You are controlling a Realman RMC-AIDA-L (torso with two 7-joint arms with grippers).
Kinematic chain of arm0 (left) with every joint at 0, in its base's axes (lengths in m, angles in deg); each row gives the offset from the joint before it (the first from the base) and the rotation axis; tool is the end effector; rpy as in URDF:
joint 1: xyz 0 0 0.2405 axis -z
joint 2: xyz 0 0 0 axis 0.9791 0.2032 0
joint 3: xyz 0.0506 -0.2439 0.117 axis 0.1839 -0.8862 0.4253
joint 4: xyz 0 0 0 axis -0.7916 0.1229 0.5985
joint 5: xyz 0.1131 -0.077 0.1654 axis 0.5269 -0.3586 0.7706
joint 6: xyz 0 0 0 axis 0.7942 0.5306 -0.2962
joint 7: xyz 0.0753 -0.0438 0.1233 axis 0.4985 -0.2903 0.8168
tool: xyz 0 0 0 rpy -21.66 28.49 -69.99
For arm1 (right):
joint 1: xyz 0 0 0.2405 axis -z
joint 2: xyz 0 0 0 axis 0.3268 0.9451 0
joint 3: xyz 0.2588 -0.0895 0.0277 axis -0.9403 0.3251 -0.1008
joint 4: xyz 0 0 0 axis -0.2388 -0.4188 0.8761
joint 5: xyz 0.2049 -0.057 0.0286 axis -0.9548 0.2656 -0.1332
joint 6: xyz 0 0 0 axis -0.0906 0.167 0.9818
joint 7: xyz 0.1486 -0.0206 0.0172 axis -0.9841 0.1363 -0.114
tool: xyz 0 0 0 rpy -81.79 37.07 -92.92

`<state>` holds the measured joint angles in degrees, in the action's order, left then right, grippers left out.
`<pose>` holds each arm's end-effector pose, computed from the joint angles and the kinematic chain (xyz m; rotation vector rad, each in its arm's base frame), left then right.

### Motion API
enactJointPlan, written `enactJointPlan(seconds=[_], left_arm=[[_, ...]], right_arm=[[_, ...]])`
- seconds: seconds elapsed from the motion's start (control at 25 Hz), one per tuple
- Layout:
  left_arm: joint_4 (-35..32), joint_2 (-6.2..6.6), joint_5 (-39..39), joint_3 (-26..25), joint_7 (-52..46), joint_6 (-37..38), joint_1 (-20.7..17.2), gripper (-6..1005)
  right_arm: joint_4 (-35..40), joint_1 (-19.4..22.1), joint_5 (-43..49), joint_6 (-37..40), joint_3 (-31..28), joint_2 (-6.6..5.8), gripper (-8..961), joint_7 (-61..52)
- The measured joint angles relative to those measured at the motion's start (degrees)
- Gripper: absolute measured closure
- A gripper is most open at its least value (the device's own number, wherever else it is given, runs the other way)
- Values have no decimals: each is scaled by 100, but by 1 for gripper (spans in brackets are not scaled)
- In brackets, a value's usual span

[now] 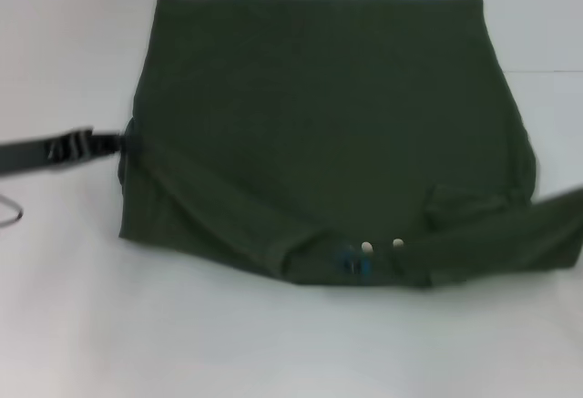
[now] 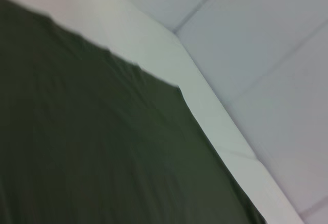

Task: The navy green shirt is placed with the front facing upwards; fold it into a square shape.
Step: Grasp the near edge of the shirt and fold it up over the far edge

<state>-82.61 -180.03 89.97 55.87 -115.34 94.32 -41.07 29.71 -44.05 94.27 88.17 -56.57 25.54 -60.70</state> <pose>-0.3007 0.3842 0.0558 -2.2507 -1.5068 -0.7862 0.3784 0.3057 0.0918 -2.1002 1.4932 0.9024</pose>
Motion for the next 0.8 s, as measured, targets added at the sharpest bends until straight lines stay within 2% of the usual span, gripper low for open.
enactJointPlan(seconds=[0.32, 0.4, 0.44, 0.56, 0.64, 0.8], left_arm=[[478, 42, -212, 60, 529, -1434, 726, 972], [592, 34, -216, 64, 656, -1825, 887, 972], [730, 9, -237, 64, 821, -2266, 1047, 972], [911, -12, -320, 65, 1054, -2695, 1186, 972], [1079, -47, -488, 66, 1336, -3105, 1291, 972], [1294, -249, -1067, 65, 2103, -3983, 1437, 972]], right_arm=[[-38, -846, -523, -1338, 174, 16, 949, 13], [-48, -1041, -549, -1749, 267, 41, 949, 23], [-65, -1144, -555, -1947, 339, 51, 949, 26], [-222, -1428, -560, -2541, 587, 67, 949, 43], [-362, -1578, -561, -2911, 728, 68, 949, 105], [-736, -1857, -577, -3673, 863, 92, 950, 390]])
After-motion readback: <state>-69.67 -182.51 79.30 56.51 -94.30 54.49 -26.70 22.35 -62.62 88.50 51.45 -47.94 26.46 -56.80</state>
